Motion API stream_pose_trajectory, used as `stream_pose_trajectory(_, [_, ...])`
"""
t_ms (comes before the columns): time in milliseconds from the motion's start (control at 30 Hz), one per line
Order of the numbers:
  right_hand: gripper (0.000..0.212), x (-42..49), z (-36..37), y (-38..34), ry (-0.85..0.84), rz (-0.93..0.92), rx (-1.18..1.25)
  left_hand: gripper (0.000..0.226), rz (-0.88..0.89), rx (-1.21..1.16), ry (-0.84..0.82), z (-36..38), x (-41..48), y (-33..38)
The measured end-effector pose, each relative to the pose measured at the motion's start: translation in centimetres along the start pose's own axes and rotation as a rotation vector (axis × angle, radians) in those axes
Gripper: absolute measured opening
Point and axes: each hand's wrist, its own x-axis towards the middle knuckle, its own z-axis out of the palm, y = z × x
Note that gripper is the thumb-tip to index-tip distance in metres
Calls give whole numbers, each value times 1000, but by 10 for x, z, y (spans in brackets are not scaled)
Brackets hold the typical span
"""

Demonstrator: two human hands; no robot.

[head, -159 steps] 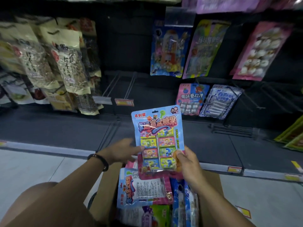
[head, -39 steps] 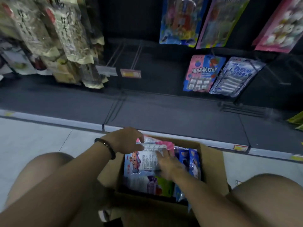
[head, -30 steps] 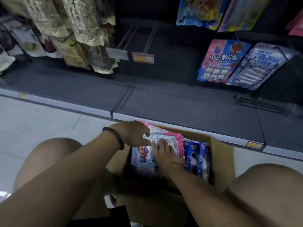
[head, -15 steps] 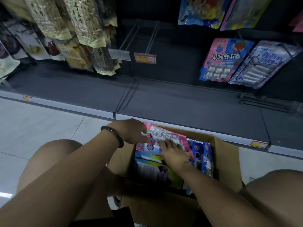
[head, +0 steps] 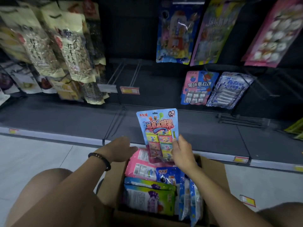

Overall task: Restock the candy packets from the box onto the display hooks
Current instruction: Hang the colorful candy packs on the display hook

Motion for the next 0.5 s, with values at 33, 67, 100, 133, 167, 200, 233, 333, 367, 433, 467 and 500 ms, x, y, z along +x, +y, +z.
stream_pose_trajectory(33, [26,-1,-7,-5,6,11,78,51,27,-43,28,-2,-1,4])
stream_pose_trajectory(67, [24,-3,-13,-10,6,33,166,55,61,-109,63,-4,-2,8])
stream_pose_trajectory(100, [24,-4,-22,-17,1,54,250,59,84,-200,102,-5,-3,13])
stream_pose_trajectory(133, [24,-7,-30,-22,-5,67,318,60,104,-311,140,-6,-5,18])
stream_pose_trajectory(167, [23,-10,-37,-26,-10,72,358,56,124,-426,164,-5,-7,23])
stream_pose_trajectory(200, [23,-13,-44,-31,-13,67,376,49,162,-540,169,-5,-8,28])
stream_pose_trajectory(233, [23,-17,-51,-35,-13,55,374,43,198,-648,158,-4,-11,33])
stream_pose_trajectory(333, [22,-28,-69,-47,28,-16,327,31,281,-896,137,-8,-20,52])
stream_pose_trajectory(367, [21,-31,-77,-52,48,-52,315,30,303,-931,137,-13,-24,58])
stream_pose_trajectory(433, [24,-36,-94,-67,85,-136,314,29,336,-986,144,-24,-31,74])
stream_pose_trajectory(467, [33,-38,-104,-76,102,-166,320,28,349,-999,160,-31,-34,82])
stream_pose_trajectory(500, [45,-40,-115,-84,110,-193,321,27,362,-1000,181,-37,-37,90])
